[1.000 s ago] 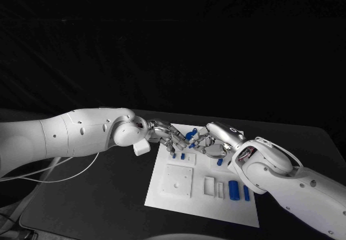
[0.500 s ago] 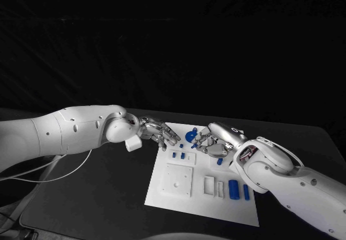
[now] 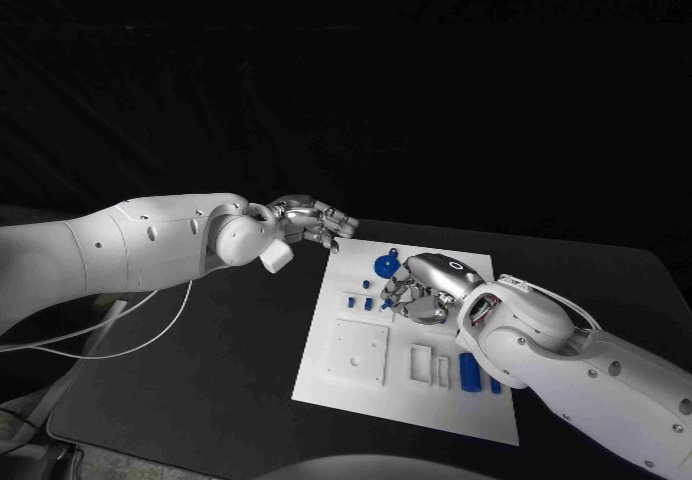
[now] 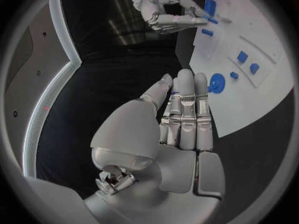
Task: Assemble the parts on the task board
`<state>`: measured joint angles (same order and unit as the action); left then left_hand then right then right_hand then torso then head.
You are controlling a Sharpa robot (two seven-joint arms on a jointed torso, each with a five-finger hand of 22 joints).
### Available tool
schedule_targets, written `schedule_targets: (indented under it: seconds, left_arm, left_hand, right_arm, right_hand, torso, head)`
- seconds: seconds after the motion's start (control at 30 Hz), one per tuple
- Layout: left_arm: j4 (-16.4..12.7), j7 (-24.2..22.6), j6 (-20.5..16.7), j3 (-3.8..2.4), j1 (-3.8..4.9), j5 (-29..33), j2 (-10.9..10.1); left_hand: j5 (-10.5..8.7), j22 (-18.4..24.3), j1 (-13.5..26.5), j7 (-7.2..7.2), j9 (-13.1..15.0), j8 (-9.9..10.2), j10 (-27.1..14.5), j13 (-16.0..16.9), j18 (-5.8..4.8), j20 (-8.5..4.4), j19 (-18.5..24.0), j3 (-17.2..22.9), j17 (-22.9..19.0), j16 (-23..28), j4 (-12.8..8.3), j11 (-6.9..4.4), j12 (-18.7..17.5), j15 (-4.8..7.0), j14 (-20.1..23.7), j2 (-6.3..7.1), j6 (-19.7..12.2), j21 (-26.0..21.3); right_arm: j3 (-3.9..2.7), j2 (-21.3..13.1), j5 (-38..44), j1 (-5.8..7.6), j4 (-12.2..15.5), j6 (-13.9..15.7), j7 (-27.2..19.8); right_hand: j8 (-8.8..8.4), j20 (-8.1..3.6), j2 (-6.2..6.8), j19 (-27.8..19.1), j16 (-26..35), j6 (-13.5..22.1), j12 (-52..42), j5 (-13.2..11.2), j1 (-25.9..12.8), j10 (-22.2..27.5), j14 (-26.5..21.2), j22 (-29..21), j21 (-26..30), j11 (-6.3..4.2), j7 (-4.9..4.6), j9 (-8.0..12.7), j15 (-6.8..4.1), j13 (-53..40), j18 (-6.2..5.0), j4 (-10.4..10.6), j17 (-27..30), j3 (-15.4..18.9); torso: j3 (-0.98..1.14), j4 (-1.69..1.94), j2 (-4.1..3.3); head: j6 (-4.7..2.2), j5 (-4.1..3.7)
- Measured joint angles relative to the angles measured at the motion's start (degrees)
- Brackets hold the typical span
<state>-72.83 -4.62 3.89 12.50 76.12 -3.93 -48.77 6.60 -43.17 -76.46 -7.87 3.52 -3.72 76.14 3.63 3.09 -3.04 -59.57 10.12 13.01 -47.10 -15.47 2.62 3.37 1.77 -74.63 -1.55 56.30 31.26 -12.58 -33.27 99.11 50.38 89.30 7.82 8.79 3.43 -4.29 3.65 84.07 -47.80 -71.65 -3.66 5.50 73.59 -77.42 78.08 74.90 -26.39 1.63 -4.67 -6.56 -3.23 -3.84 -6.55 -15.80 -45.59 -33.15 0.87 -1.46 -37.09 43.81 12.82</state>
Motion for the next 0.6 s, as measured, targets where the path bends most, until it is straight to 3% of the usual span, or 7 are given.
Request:
schedule_targets:
  seconds: [0.1, 0.27, 0.4, 0.6]
  left_arm:
    - [-0.03, -2.68, -2.69, -0.12, 0.02, 1.05, 0.28]
    - [-0.11, -6.24, -6.17, -0.23, 0.02, 2.21, 0.64]
    - [-0.51, -9.00, -9.09, -0.27, 0.02, 3.00, 0.91]
    - [-1.34, -11.94, -12.46, -0.30, 0.02, 4.03, 1.55]
  left_hand:
    - [0.00, 0.92, 0.77, -0.07, 0.00, 0.00, -4.41, -0.12, -0.01, 1.12, 2.04, 0.37, -1.58, 3.51, -0.01, 1.45, 0.00, -1.13, 2.57, -0.13, 0.07, -1.81]
    - [0.00, 3.56, 1.09, -0.76, 0.00, 0.00, -9.52, -0.19, -0.01, 3.00, 4.07, 0.91, -5.46, 12.17, 0.04, 3.15, 0.00, -2.69, 4.34, 0.19, 0.75, -5.67]
    - [0.00, 6.68, 1.40, -0.63, 0.00, 0.00, -10.64, -0.19, -0.01, 4.16, 5.23, 1.15, -8.35, 20.13, 0.28, 3.62, 0.00, -3.85, 5.04, 0.51, 1.44, -9.73]
    - [0.00, 11.93, 1.70, -0.63, 0.02, 0.00, -11.73, -0.19, -0.01, 6.14, 5.69, 1.62, -9.13, 29.35, 0.76, 4.45, 0.00, -6.20, 7.40, 0.80, 1.43, -16.00]
  right_arm:
    - [0.98, 0.54, 1.27, -0.02, -0.21, -0.48, 0.82]
    - [1.76, 1.17, 2.95, -0.23, -0.56, -0.87, 1.69]
    - [2.37, 1.60, 4.19, -0.56, -1.04, -0.99, 2.28]
    - [2.95, 2.49, 5.67, -1.09, -1.73, -0.89, 2.94]
  right_hand:
    - [-0.01, -0.14, 0.07, -0.14, 0.22, 0.00, 0.00, 0.00, -0.07, 0.00, 0.00, 0.00, -0.67, 0.00, 0.00, 0.03, 0.00, 0.00, 0.04, 0.01, 0.00, -0.51]
    - [-0.16, -0.24, 0.07, -0.25, 0.22, 0.01, 0.00, -0.22, -0.07, 0.00, 0.00, 0.05, -0.67, 0.00, -0.01, 0.07, 0.00, 0.00, 0.37, 0.01, 0.00, -0.51]
    - [0.06, -0.24, 0.07, -0.25, 0.22, 0.02, 0.00, -0.22, -0.07, 0.00, 0.00, 0.05, -0.89, 0.00, -0.01, 0.14, 0.00, 0.00, 0.38, 0.01, 0.01, -0.51]
    - [0.06, -0.23, 0.07, -0.25, 0.22, 0.03, 0.00, -0.23, -0.07, 0.01, 0.00, 0.04, -0.89, 0.00, -0.02, 0.21, 0.00, 0.01, -0.05, 0.14, 0.01, -0.95]
  torso:
    - [-0.01, 0.02, -0.01]
    - [0.00, 0.04, -0.03]
    - [0.00, 0.04, -0.03]
    - [0.00, 0.03, -0.04]
  head:
    - [0.42, 0.19]
    - [0.91, 0.42]
    - [1.22, 0.58]
    - [1.59, 0.79]
